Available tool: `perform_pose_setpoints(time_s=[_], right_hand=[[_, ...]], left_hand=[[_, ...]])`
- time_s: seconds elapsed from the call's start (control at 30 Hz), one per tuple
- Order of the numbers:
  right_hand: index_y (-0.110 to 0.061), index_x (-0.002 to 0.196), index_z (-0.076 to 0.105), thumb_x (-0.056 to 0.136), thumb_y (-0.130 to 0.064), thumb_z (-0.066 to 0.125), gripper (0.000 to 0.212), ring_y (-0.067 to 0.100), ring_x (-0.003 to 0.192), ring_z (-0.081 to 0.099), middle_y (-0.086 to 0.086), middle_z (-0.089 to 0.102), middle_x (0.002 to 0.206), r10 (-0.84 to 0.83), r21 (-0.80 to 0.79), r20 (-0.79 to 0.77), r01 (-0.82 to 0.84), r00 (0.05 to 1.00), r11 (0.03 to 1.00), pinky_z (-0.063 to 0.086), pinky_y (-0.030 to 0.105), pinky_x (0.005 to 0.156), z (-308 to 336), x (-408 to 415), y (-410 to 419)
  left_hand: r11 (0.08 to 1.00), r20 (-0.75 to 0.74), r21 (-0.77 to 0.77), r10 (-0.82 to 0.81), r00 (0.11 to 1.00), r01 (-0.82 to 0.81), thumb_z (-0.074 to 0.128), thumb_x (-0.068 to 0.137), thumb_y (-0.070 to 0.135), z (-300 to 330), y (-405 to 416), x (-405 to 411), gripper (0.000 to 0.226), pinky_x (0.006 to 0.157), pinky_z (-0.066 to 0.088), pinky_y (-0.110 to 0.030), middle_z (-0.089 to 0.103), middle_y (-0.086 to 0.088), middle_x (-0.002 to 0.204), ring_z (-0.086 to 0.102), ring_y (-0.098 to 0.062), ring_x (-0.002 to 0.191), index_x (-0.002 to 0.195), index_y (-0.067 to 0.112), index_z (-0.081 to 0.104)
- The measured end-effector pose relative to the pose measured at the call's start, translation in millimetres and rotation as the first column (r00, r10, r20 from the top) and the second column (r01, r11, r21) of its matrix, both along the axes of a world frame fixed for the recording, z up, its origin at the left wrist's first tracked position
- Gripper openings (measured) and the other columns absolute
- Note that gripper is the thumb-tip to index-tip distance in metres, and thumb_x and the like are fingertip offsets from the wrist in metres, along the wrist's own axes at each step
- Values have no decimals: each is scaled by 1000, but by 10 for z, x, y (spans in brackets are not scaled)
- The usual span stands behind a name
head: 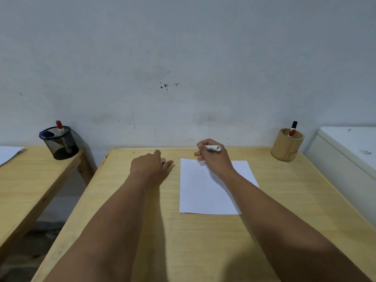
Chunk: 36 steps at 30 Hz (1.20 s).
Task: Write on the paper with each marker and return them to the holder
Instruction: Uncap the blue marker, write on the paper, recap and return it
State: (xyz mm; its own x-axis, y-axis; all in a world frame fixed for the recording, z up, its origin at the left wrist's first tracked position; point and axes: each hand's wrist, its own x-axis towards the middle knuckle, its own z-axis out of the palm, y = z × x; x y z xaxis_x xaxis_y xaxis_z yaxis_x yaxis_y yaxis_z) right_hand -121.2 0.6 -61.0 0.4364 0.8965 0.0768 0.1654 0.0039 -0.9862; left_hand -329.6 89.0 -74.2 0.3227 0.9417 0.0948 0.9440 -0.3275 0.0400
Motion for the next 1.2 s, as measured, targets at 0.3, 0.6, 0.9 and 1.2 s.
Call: perform_pose_setpoints(time_s=[0.3, 0.6, 0.9, 1.2], right_hand=[[-33, 158, 41, 108, -54, 50, 55, 21, 165, 26, -8, 48, 167, 348, -326, 756, -144, 554, 935, 7, 58, 132, -542, -273, -426], [-36, 154, 43, 102, -56, 58, 58, 15, 159, 37, -9, 54, 162, 287, -257, 713, -142, 639, 956, 6, 57, 132, -573, -246, -547], [-37, 149, 48, 99, -59, 62, 56, 13, 149, 50, -14, 62, 151, 242, -219, 716, -119, 655, 968, 14, 57, 129, -602, -221, -501], [-36, 140, 58, 101, -68, 52, 51, 18, 119, 70, -7, 76, 129, 25, 9, 645, -41, 764, 999, 51, 49, 108, -512, -317, -420]], left_hand=[[952, 348, 201, -289, 892, 230, 56, 92, 56, -115, -507, -289, 35, 67, 43, -33, 59, 15, 93, 56, -16, 87, 110, 26, 57], [906, 246, -148, -356, 902, 398, 48, 67, 97, -277, -885, -323, 118, 127, 8, -44, 17, 5, 172, 5, -15, 159, 162, 31, 24], [909, 174, -136, -369, 913, 393, 47, 60, 103, -342, -867, -310, 128, 128, 3, -47, 9, 5, 173, -3, -13, 160, 163, 31, 23], [937, 158, -145, -294, 943, 317, 38, 53, 108, -339, -942, -321, 137, 125, -8, -59, 0, 5, 174, -10, -18, 160, 164, 29, 20]])
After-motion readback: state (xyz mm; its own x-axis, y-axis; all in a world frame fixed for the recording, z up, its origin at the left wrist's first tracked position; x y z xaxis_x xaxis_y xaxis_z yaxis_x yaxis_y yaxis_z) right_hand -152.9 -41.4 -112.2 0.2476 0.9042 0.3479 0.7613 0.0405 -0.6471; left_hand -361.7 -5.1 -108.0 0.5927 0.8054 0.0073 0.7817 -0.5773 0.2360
